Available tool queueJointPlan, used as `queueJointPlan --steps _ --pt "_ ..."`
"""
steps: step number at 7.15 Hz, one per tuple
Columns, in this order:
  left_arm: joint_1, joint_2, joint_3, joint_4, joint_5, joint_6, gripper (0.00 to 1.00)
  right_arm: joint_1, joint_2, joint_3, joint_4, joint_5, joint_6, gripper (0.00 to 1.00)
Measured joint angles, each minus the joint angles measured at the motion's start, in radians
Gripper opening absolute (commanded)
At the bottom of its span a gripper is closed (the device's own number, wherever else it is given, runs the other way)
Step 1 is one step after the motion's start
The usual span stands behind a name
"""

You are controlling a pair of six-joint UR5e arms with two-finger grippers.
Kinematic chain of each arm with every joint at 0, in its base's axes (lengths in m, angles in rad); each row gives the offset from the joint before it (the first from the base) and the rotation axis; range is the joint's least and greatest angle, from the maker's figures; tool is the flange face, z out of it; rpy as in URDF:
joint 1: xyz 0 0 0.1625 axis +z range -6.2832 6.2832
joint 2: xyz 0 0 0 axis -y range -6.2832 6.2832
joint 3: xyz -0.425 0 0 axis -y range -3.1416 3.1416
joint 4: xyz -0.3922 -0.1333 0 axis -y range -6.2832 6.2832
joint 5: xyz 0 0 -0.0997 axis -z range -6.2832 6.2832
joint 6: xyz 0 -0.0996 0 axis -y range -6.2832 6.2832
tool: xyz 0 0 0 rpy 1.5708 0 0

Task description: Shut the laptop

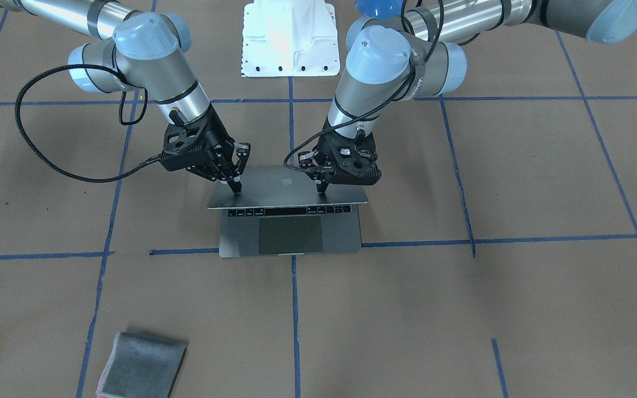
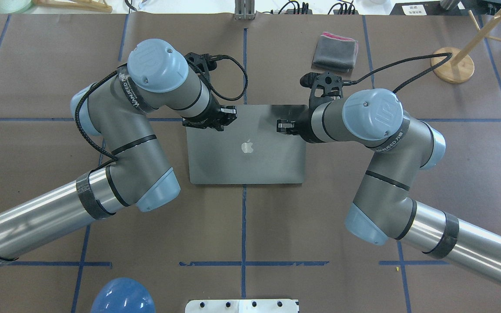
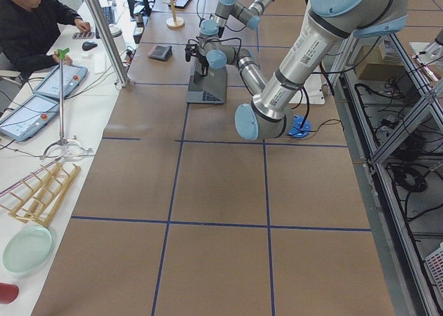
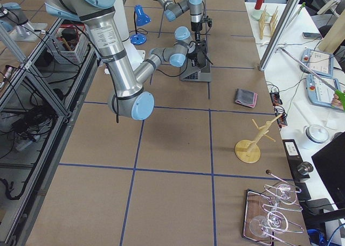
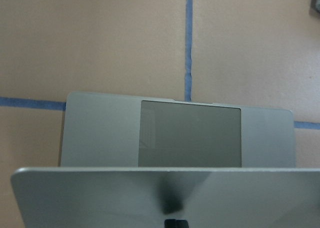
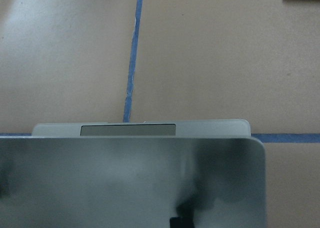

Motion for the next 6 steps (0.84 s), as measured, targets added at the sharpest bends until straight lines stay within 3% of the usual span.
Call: queueJointPlan --steps 3,6 --pt "-0.003 -0.008 0.099 -0.075 0.001 0.008 0.0 0.002 0.074 -0.128 0.002 0.004 -0.01 0.0" --pt "-0.005 -0.017 0.187 -0.133 0.001 0.01 0.0 0.038 0.1 -0.155 0.003 0.063 -0.009 0.01"
